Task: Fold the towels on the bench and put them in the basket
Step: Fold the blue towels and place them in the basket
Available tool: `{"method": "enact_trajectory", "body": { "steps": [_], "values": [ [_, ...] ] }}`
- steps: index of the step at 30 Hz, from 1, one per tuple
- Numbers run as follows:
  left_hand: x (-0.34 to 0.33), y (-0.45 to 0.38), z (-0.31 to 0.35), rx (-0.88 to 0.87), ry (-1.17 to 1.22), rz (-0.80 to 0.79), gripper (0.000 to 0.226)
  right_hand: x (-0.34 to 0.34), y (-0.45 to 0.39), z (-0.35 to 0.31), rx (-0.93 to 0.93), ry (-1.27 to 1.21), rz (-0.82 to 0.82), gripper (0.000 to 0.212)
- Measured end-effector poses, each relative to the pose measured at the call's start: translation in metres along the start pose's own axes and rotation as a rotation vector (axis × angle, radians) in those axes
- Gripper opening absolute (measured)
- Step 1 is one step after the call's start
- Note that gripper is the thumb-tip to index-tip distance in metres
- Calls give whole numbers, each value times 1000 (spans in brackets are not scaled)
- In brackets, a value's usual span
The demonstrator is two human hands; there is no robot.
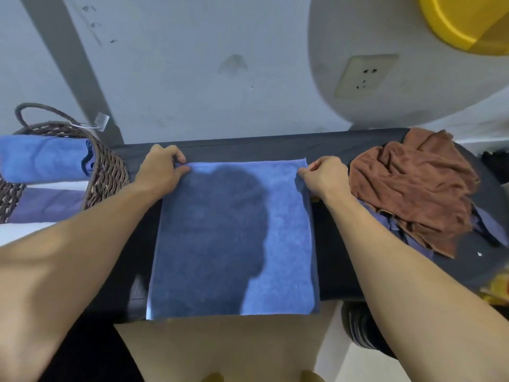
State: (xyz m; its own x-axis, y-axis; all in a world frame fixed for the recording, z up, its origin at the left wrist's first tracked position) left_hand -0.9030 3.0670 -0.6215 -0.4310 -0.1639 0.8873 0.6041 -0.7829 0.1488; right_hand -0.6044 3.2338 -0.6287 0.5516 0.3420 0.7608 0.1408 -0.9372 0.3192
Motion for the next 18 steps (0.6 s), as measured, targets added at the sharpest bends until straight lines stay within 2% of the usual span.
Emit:
{"method": "enact_trajectory", "body": {
  "steps": [6,12,18],
  "values": [
    [7,-13,-7,-85,-33,-29,12,0,-6,-5,-19,29,-18,33],
    [10,-26,-12,-81,5,-79,12,1,-5,-4,-20,17,-16,32],
    [7,-32,-9,46,58,-121,16,0,1,-6,-7,83,5,35]
  ]
}}
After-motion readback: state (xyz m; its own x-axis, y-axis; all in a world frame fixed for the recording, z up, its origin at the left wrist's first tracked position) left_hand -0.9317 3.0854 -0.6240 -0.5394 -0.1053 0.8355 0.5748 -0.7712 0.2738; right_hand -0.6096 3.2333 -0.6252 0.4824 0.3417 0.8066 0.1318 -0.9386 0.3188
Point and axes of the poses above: each hand's wrist, its own y-axis away from the middle knuckle, its own x-axis out of the back of the hand, z = x × y, the point moved 2 cm from there along -y, towards the middle knuckle, and after that the axes turned 2 degrees about z, right-handed, at the moved point
